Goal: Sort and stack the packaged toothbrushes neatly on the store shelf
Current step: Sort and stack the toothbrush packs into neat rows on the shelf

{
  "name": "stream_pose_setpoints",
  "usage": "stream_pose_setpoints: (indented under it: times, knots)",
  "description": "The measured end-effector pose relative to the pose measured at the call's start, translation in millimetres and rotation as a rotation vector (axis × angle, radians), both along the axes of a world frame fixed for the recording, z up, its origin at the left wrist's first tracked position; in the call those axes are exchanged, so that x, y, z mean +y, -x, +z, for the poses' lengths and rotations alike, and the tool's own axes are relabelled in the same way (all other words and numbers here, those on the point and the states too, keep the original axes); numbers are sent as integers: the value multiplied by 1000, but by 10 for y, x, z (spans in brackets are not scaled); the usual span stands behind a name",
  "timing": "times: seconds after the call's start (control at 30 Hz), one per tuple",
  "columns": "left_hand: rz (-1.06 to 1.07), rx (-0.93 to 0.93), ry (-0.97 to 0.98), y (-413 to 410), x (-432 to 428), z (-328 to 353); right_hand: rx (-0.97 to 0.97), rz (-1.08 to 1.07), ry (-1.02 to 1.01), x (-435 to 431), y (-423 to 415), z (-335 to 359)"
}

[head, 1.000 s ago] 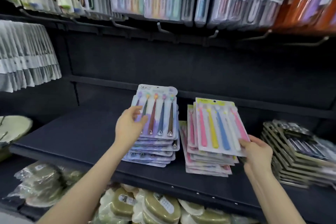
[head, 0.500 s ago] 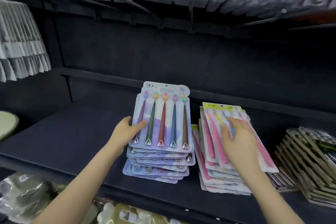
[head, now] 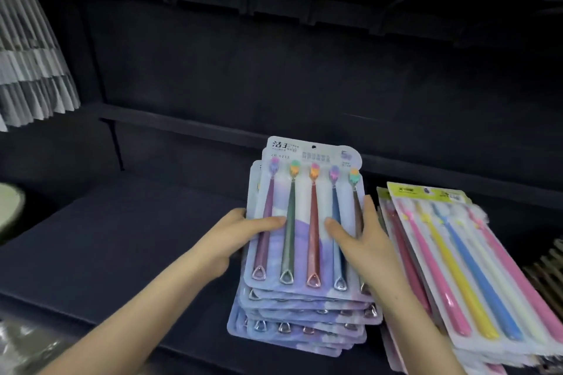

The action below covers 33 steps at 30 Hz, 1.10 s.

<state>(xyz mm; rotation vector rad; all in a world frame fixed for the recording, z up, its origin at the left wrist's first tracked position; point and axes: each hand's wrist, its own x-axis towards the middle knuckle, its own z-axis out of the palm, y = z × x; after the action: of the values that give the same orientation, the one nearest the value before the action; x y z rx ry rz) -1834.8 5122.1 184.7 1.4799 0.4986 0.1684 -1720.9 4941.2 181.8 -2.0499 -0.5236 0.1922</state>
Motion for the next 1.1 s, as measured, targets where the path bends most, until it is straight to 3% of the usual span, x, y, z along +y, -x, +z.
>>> stream_pose_setpoints:
  times: [0.2,0.43,0.63,0.77,1.1]
  knots:
    - [147,-102,169,-22,-125,8,272,-90,-210,26,-31,20]
    - [213,-274,107,206,-159,160,278,-75,-410,-33,310,327]
    - [135,-497,-24,813,446,271,321,201,-673,321,810,503]
    - [102,-519,-65,1304,980,50,367,280,-675,920,1186,242]
    - [195,-382,-167,1904,1828,-451,238,410,-570,1853,1633,-508]
